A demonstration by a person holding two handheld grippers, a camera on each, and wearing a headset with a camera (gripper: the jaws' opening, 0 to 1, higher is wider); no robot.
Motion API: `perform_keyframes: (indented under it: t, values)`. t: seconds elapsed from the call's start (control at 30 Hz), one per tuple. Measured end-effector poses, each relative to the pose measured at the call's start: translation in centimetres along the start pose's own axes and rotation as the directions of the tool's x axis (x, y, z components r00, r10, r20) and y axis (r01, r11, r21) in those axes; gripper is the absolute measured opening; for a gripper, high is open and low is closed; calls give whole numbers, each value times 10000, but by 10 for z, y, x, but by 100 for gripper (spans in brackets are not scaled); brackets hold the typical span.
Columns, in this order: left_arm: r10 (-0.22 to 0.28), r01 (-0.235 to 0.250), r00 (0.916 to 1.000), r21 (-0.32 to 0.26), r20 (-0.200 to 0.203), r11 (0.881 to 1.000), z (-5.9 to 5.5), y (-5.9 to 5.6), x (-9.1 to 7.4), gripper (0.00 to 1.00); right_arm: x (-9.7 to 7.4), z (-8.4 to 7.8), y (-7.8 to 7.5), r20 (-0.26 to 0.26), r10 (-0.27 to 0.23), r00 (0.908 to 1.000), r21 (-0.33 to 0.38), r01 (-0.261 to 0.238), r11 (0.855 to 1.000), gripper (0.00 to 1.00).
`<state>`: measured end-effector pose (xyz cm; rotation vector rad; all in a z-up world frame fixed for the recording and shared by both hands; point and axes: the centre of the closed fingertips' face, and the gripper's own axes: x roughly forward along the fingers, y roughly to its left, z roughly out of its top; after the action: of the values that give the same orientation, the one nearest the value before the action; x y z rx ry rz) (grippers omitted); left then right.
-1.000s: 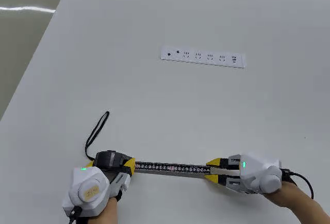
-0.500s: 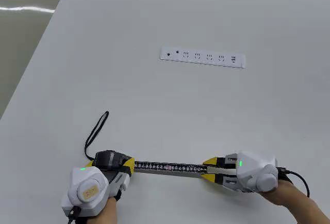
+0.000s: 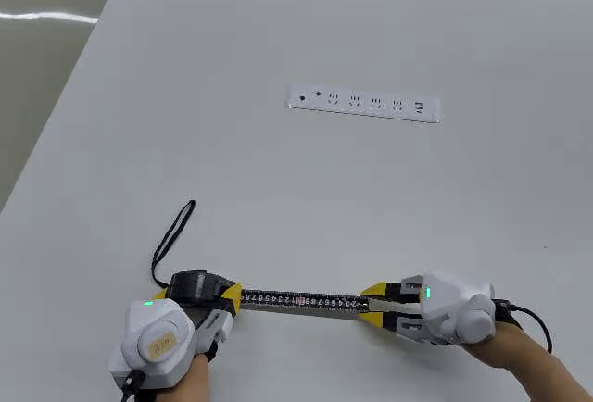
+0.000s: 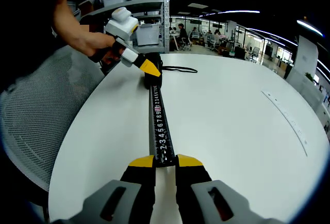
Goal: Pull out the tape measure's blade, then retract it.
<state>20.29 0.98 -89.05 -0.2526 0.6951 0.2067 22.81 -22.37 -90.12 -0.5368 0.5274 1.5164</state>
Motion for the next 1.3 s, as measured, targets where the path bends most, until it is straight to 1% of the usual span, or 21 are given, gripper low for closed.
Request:
perform_keyframes:
  t: [1.3]
  values:
    - [-60,60,10000,-32,0,10000,0,0,0,62,13,11,3,121,96,9999,170,-98,9998,12]
